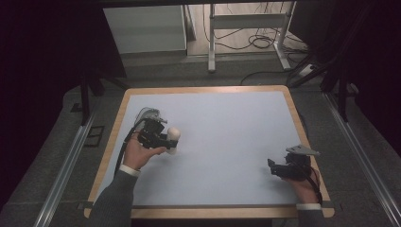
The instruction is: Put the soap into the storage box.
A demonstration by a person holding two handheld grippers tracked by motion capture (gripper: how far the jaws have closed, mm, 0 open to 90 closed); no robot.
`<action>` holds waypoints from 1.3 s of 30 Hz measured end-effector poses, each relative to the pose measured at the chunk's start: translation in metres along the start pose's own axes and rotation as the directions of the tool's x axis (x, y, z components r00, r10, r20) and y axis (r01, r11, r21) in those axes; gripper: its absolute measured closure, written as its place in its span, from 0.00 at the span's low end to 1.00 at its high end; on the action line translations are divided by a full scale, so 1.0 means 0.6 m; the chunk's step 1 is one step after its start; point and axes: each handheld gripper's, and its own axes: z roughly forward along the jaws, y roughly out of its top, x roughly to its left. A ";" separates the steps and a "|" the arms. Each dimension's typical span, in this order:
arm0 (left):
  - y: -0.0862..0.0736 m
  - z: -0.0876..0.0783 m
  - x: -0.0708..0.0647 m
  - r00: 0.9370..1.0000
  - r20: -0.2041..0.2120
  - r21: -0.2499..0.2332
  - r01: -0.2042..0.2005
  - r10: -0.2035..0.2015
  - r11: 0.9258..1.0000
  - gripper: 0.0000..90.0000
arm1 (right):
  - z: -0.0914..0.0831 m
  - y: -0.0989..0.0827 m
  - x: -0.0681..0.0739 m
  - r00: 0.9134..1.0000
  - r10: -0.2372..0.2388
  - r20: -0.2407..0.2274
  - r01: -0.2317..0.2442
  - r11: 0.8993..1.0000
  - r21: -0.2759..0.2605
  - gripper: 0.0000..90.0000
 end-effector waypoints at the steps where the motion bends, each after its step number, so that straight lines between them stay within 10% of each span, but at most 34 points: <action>1: 0.002 -0.002 0.004 1.000 0.000 -0.004 0.009 -0.009 1.000 0.55 | 0.000 0.000 0.000 1.000 0.000 0.000 0.000 1.000 -0.001 0.09; 39: 0.011 -0.029 0.118 0.988 -0.084 -0.006 0.130 -0.130 0.992 0.55 | 0.004 -0.002 0.003 1.000 -0.021 -0.006 0.021 1.000 -0.002 0.09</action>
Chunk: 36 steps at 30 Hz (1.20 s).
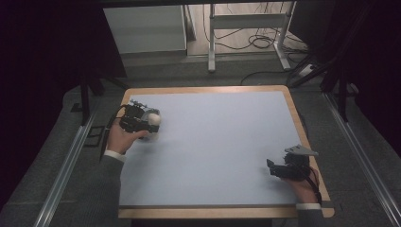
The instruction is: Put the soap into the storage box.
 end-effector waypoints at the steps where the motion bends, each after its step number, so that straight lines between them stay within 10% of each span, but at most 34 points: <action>1: 0.000 0.001 0.004 1.000 -0.008 0.002 0.008 -0.008 1.000 0.55 | 0.000 0.000 0.000 1.000 0.002 0.001 -0.002 1.000 0.000 0.09; 24: 0.030 0.002 0.063 0.998 -0.024 0.036 0.065 -0.064 0.997 0.55 | 0.004 -0.003 -0.003 1.000 0.000 0.008 0.000 1.000 0.012 0.09; 36: 0.044 0.047 0.069 0.994 -0.077 0.092 0.083 -0.076 0.992 0.55 | 0.007 -0.004 -0.002 1.000 0.000 0.012 0.000 1.000 0.018 0.09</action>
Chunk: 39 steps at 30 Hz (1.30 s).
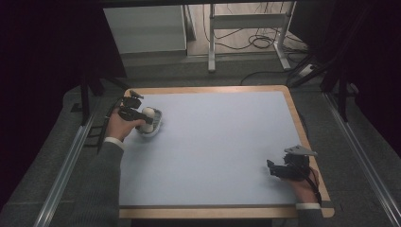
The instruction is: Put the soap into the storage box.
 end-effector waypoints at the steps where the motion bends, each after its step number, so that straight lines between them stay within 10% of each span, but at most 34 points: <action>1: 0.001 0.005 0.000 1.000 0.001 -0.002 0.008 -0.008 1.000 0.55 | 0.000 0.000 0.000 1.000 0.001 -0.001 -0.001 1.000 0.000 0.09; 19: -0.008 -0.012 -0.035 0.995 0.088 -0.100 -0.038 0.047 0.994 0.35 | -0.004 -0.002 -0.003 1.000 0.009 0.005 -0.009 1.000 -0.005 0.09; 27: -0.039 -0.054 -0.063 0.988 0.122 -0.210 -0.070 0.097 0.975 0.30 | -0.007 0.001 -0.002 1.000 0.005 -0.002 -0.005 1.000 -0.016 0.09; 39: -0.116 -0.053 -0.094 0.973 0.151 -0.252 -0.135 0.177 0.958 0.30 | -0.007 0.004 0.001 1.000 0.000 -0.003 0.000 1.000 -0.019 0.09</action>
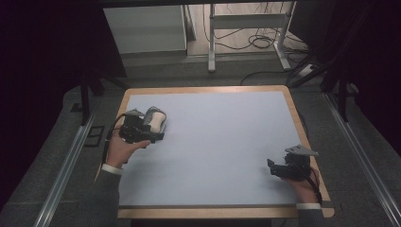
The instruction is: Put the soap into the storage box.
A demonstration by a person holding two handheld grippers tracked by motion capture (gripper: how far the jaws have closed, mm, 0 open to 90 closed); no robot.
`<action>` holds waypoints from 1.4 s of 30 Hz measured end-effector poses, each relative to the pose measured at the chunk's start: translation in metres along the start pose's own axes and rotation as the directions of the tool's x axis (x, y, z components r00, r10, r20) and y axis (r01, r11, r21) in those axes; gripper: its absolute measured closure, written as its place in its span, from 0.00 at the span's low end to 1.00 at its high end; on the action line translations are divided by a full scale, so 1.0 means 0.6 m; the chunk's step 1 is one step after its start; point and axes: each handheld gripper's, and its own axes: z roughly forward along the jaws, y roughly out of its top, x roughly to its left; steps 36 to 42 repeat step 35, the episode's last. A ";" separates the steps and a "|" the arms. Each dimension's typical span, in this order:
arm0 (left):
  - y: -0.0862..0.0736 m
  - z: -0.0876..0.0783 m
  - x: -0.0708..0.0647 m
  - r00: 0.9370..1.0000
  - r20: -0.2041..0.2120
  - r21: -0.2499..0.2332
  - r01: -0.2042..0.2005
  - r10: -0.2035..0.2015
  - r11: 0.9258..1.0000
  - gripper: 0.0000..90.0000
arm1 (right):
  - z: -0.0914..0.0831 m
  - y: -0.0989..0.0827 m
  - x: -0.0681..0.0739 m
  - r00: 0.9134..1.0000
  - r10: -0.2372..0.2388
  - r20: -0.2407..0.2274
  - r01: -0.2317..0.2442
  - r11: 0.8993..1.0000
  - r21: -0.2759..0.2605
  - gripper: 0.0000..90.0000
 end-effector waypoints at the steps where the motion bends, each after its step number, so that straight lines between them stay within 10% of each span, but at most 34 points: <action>1: -0.006 0.000 -0.003 1.000 0.007 -0.003 -0.006 0.006 1.000 0.30 | 0.001 0.000 0.001 1.000 -0.001 0.000 0.001 1.000 0.002 0.09; 14: -0.067 0.028 -0.061 0.997 0.023 0.012 -0.076 0.075 0.997 0.30 | -0.001 -0.001 0.001 1.000 -0.001 0.000 0.001 1.000 0.000 0.09; 25: -0.123 0.035 -0.091 0.997 0.072 -0.015 -0.034 0.035 0.999 0.29 | -0.001 -0.001 0.001 1.000 -0.002 -0.002 0.002 1.000 0.000 0.09; 42: -0.119 0.034 -0.093 0.997 0.076 -0.030 -0.013 0.015 0.999 0.27 | -0.003 0.002 0.004 1.000 -0.010 -0.002 0.010 1.000 -0.009 0.09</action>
